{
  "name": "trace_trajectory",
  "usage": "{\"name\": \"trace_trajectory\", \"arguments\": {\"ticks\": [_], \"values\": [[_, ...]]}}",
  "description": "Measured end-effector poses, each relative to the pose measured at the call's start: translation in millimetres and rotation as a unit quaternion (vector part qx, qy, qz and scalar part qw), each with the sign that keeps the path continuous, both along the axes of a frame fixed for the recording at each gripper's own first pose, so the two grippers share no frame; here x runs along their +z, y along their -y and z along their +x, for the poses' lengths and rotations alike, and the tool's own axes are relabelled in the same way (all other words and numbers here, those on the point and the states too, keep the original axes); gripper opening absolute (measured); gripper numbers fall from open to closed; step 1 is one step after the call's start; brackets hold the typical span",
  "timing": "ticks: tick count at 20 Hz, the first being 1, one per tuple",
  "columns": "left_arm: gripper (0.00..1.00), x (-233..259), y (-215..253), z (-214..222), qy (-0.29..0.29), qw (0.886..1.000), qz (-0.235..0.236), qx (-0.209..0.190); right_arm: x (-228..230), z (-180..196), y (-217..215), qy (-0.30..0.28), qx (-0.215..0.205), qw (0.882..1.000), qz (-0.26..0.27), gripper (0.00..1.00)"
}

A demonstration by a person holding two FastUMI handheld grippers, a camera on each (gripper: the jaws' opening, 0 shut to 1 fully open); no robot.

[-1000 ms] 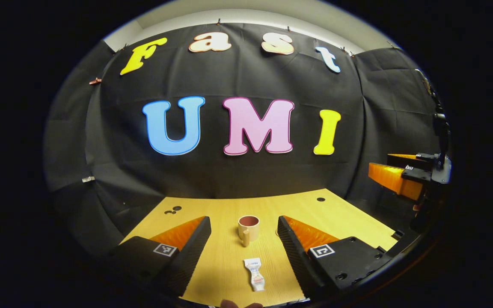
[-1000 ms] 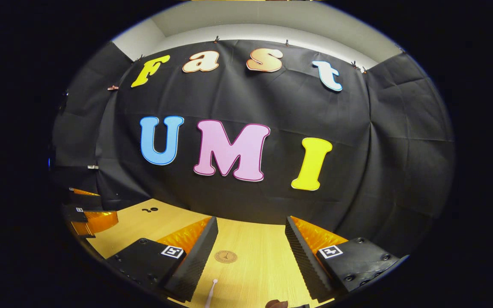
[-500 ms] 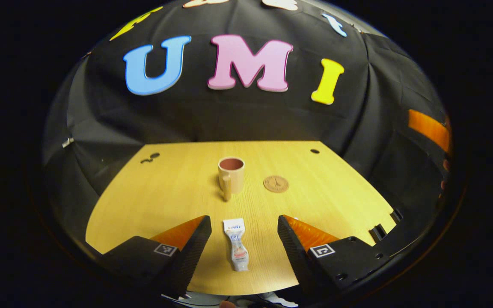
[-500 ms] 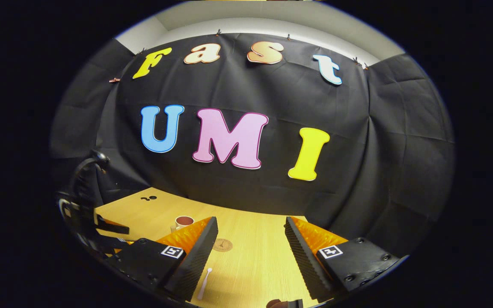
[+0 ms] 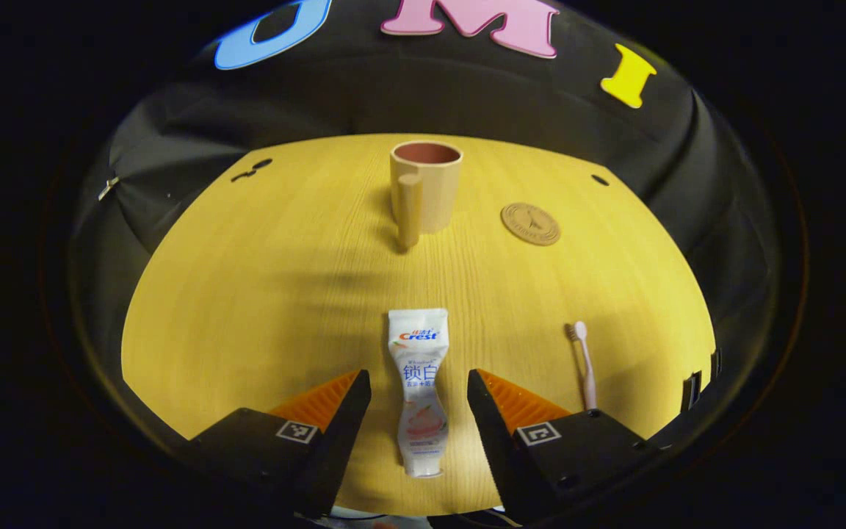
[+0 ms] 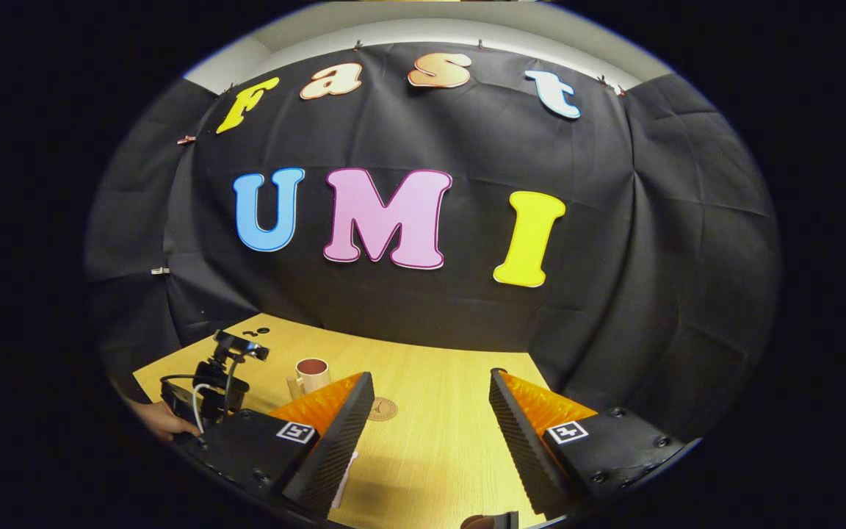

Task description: Put the toothbrush and toothpaste on the desktop into the cup, then pick up the cup and place it on the coaster on the desktop.

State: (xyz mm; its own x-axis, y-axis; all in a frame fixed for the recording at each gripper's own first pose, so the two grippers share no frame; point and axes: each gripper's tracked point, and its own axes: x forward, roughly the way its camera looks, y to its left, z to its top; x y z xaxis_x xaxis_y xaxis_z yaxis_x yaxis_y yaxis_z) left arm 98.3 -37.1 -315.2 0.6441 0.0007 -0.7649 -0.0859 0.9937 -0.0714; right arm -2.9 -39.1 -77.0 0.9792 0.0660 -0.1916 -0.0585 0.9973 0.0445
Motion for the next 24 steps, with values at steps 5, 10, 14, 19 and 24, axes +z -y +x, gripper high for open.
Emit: {"name": "trace_trajectory", "arguments": {"ticks": [5, 10, 14, 19, 24], "values": [[0.79, -16.3, -0.1, 8.8, -0.046, 0.999, 0.020, 0.006, -40.0, 30.0, 7.6, -0.051, 0.020, 0.998, 0.044, 0.97], [0.75, -25.7, 2.9, 11.7, -0.078, 0.996, 0.025, 0.018, -69.5, 54.2, 13.8, -0.094, 0.032, 0.990, 0.103, 0.97], [0.70, -28.6, 5.6, 9.4, -0.092, 0.995, 0.004, 0.030, -97.9, 59.5, 23.7, -0.123, 0.034, 0.989, 0.070, 0.98], [0.69, -27.6, 5.6, 12.1, -0.093, 0.995, 0.008, 0.015, -114.8, 47.9, 3.1, -0.157, 0.034, 0.983, 0.093, 0.99], [0.45, -26.9, 2.5, 8.8, -0.128, 0.991, 0.014, -0.020, -137.1, 28.2, -30.5, -0.225, 0.021, 0.966, 0.123, 0.98]]}}
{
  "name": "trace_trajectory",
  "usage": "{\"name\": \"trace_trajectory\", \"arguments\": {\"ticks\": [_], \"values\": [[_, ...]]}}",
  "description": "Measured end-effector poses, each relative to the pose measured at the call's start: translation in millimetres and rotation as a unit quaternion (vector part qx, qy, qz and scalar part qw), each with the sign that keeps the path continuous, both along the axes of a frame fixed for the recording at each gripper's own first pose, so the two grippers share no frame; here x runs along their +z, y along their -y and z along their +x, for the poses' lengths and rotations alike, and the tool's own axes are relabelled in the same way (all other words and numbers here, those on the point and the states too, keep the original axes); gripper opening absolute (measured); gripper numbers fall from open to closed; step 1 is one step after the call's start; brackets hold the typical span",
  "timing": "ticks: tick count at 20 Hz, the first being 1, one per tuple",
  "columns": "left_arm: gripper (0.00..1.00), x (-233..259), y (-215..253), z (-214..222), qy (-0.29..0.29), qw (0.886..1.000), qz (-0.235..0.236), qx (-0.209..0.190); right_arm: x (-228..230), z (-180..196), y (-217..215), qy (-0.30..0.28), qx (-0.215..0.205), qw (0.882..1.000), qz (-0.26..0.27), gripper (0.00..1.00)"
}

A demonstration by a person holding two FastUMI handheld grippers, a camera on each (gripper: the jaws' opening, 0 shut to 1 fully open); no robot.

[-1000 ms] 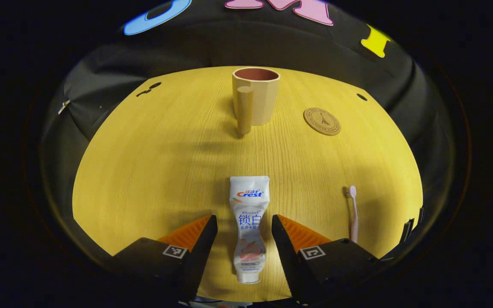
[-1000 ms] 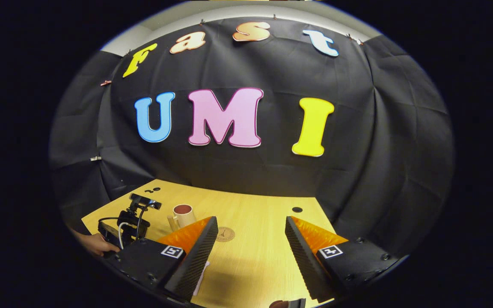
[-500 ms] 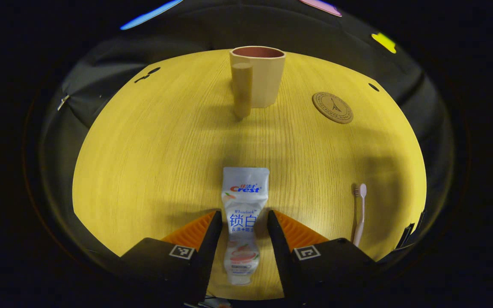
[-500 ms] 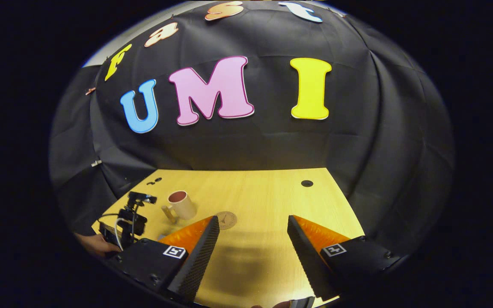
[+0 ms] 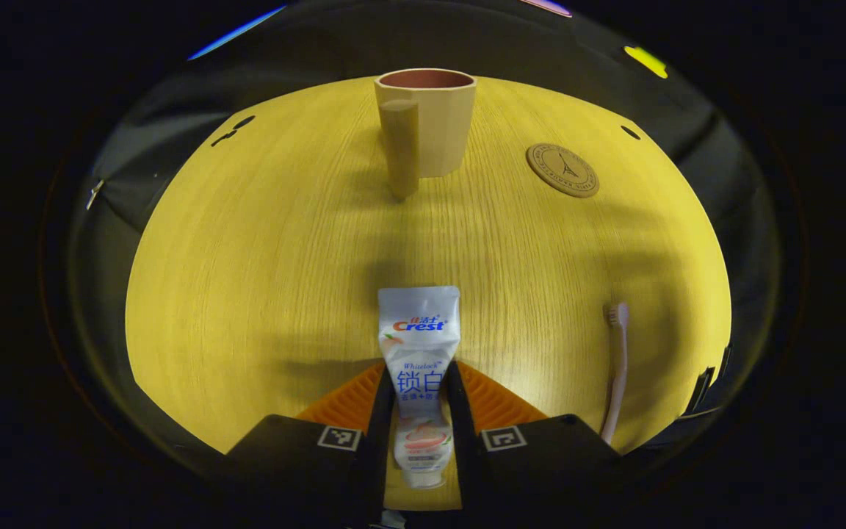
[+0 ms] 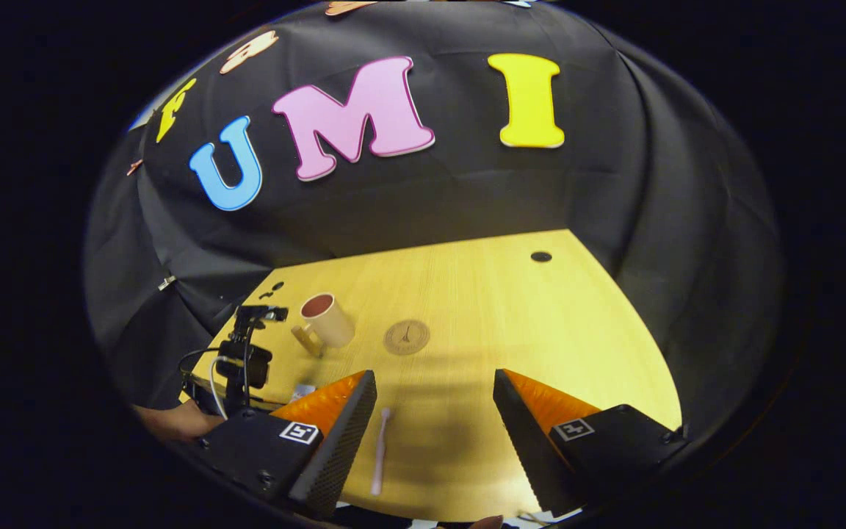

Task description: Put the toothbrush and toothpaste on the desktop into the cup, then pick up the cup and place it on the coaster on the desktop.

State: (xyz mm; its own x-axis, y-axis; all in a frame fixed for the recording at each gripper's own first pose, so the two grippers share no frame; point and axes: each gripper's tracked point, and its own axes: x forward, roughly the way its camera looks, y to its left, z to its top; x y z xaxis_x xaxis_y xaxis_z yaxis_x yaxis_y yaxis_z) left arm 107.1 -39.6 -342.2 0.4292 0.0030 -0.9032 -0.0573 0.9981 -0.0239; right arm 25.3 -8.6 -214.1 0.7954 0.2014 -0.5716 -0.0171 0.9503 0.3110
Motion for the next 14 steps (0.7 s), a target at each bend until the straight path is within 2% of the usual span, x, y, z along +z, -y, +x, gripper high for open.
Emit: {"name": "trace_trajectory", "arguments": {"ticks": [3, 8, 10, 14], "values": [[0.35, 0.8, 0.8, 2.4, 0.002, 0.999, 0.003, -0.039, -10.7, -11.4, -17.5, -0.023, -0.001, 1.000, -0.021, 0.99], [0.23, 5.0, 2.2, 4.5, 0.027, 0.996, 0.005, -0.083, -55.7, -37.9, -60.6, -0.122, 0.026, 0.990, -0.065, 0.98], [0.21, 4.3, 4.6, 3.0, 0.033, 0.994, -0.015, -0.104, -72.2, -42.5, -78.9, -0.145, 0.041, 0.985, -0.082, 0.96], [0.18, 11.6, 2.8, -10.5, 0.031, 0.991, -0.077, -0.105, -101.3, -43.3, -98.2, -0.187, 0.040, 0.978, -0.085, 0.92]]}}
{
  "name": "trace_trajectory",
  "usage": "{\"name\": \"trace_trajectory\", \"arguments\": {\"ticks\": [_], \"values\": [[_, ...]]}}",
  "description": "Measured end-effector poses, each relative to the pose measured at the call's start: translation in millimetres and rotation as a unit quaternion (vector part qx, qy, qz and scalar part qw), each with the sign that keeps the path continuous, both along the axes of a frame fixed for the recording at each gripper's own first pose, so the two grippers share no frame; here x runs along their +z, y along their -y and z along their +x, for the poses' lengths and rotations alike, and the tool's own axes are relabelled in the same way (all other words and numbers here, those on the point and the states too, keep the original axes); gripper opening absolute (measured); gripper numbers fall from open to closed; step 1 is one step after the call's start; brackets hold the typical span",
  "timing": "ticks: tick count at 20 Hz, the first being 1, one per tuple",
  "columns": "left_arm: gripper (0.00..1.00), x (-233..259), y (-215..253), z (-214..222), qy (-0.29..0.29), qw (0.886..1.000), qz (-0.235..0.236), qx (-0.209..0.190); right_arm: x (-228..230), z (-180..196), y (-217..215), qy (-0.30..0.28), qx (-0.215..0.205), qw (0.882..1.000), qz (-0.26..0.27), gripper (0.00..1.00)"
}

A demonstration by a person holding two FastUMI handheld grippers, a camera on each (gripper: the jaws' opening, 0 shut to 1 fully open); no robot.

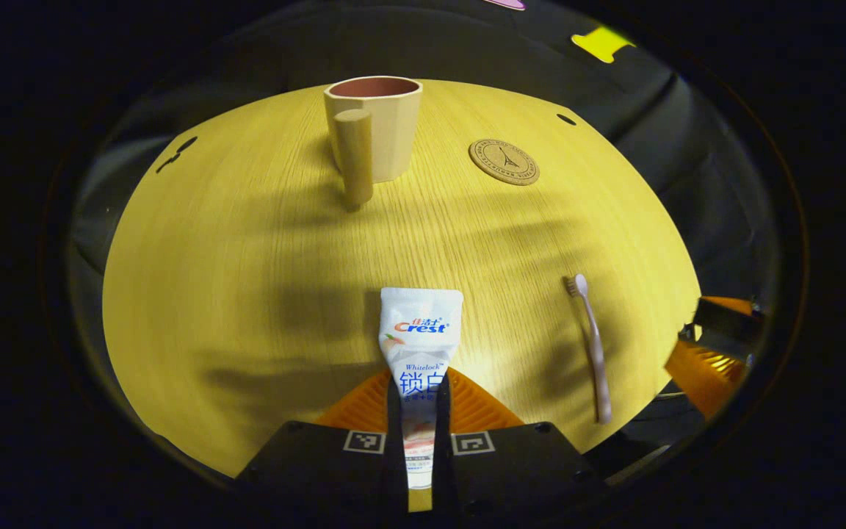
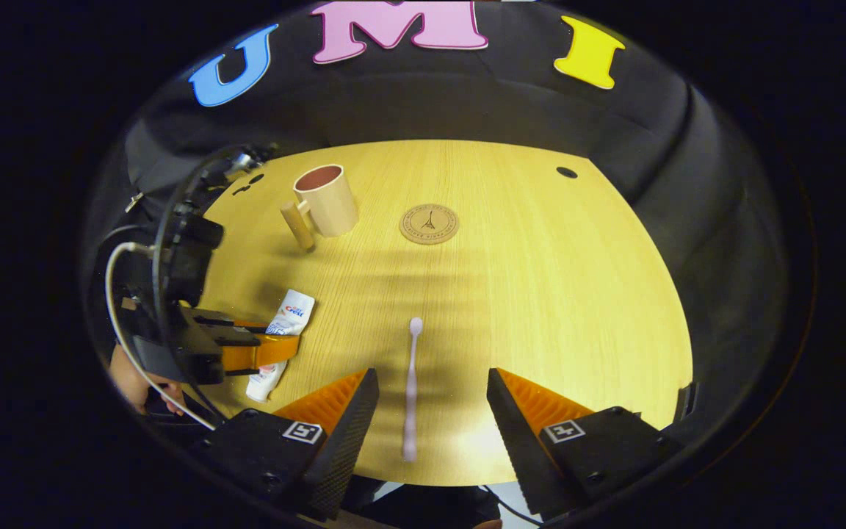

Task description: Put the toothbrush and toothpaste on the desktop into the cup, then pick up the cup and place it on the coaster on the desktop.

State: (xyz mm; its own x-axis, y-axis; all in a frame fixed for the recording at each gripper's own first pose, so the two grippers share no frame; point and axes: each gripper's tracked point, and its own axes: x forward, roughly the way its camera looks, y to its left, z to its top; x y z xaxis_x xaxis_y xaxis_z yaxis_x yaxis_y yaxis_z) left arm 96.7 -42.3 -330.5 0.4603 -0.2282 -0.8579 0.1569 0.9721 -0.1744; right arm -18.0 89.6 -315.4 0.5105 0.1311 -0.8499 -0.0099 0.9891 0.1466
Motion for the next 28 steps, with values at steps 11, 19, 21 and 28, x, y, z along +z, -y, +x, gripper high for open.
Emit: {"name": "trace_trajectory", "arguments": {"ticks": [11, 19, 21, 28], "values": [[0.18, 41.4, -58.9, -41.0, 0.029, 0.998, -0.047, 0.027, -71.2, 10.1, -19.5, -0.089, 0.015, 0.995, -0.044, 0.72], [0.18, 44.8, -75.9, -48.5, 0.034, 0.997, -0.050, 0.049, -80.5, 12.3, -27.8, -0.113, 0.017, 0.993, -0.024, 0.17], [0.18, 44.8, -77.4, -49.8, 0.035, 0.997, -0.050, 0.055, -79.5, 7.1, -29.8, -0.113, 0.020, 0.993, -0.022, 0.10], [0.18, 69.9, -68.2, -38.5, 0.082, 0.992, -0.062, 0.067, -67.6, 11.1, -23.4, -0.059, -0.002, 0.997, 0.047, 0.05]]}}
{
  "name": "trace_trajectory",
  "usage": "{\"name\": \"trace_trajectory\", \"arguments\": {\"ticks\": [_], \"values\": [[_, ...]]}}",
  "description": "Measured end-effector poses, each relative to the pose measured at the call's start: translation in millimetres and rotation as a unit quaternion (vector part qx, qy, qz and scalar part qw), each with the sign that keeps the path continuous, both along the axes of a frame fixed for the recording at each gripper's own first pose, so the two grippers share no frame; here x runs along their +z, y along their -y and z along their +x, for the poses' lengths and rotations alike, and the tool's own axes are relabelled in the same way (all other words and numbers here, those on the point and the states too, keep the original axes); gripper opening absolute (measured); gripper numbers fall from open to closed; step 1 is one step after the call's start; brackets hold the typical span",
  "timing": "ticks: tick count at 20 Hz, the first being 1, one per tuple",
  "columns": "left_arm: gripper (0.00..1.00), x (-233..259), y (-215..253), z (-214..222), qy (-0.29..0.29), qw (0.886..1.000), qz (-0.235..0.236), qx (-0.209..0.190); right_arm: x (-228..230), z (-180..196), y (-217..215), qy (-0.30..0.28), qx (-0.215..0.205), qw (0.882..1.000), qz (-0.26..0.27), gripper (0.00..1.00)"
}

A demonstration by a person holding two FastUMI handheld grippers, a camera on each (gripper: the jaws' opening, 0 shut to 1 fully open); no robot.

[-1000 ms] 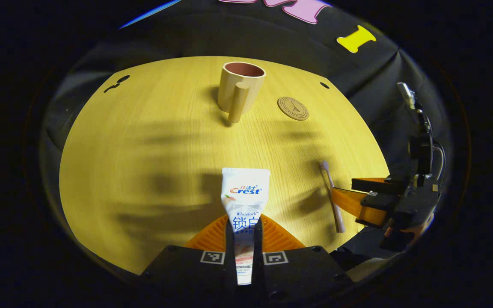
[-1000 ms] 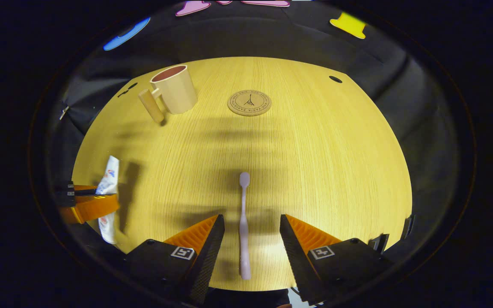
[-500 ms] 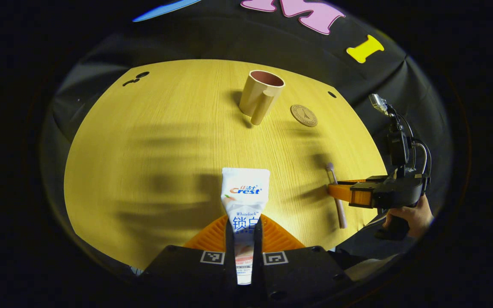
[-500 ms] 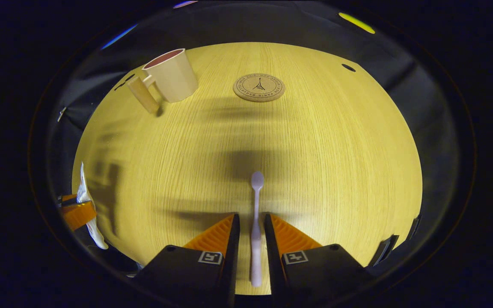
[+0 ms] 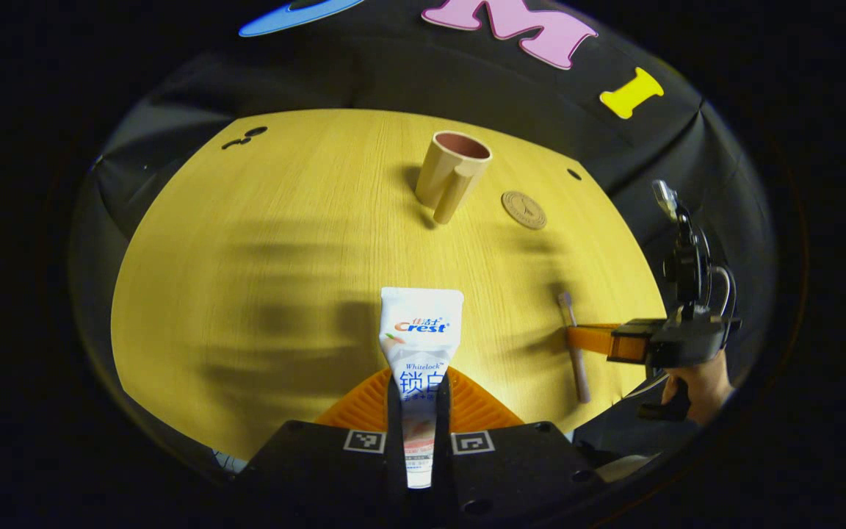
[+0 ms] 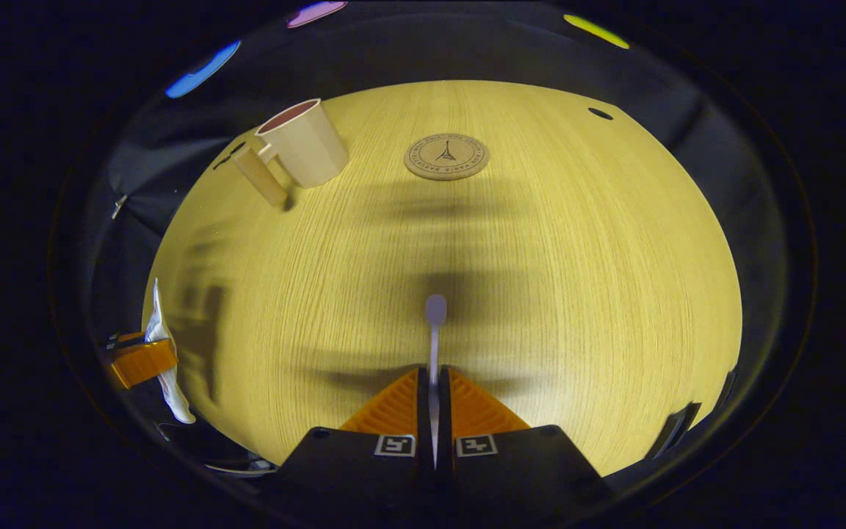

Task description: Put the toothbrush and toothpaste on the desktop into the cup, then pick up the cup and place it on the coaster on the desktop.

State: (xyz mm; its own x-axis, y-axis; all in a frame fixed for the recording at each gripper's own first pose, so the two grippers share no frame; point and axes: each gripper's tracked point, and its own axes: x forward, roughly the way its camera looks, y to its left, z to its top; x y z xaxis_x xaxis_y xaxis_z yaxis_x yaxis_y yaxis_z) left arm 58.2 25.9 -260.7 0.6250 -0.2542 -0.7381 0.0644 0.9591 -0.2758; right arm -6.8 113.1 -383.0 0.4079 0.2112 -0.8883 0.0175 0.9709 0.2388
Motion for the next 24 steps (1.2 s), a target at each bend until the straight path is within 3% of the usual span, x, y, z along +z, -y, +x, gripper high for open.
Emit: {"name": "trace_trajectory", "arguments": {"ticks": [7, 12, 15, 20, 24], "values": [[0.18, 91.1, 7.4, 57.5, 0.125, 0.991, -0.032, 0.032, 57.9, 19.9, 13.0, 0.125, -0.021, 0.990, 0.067, 0.05], [0.18, 145.1, 21.7, 116.6, 0.220, 0.974, -0.037, 0.022, 97.2, 39.5, 10.9, 0.169, -0.055, 0.975, 0.134, 0.05], [0.18, 165.6, 33.6, 154.3, 0.266, 0.963, -0.032, 0.012, 117.2, 40.7, 10.2, 0.190, -0.047, 0.969, 0.149, 0.05], [0.18, 185.0, 59.2, 210.2, 0.334, 0.940, -0.072, -0.011, 129.8, 33.9, 14.1, 0.200, -0.050, 0.963, 0.171, 0.05], [0.18, 178.9, 49.3, 253.8, 0.360, 0.930, -0.075, 0.013, 127.2, 31.4, 20.8, 0.202, -0.048, 0.963, 0.175, 0.05]]}}
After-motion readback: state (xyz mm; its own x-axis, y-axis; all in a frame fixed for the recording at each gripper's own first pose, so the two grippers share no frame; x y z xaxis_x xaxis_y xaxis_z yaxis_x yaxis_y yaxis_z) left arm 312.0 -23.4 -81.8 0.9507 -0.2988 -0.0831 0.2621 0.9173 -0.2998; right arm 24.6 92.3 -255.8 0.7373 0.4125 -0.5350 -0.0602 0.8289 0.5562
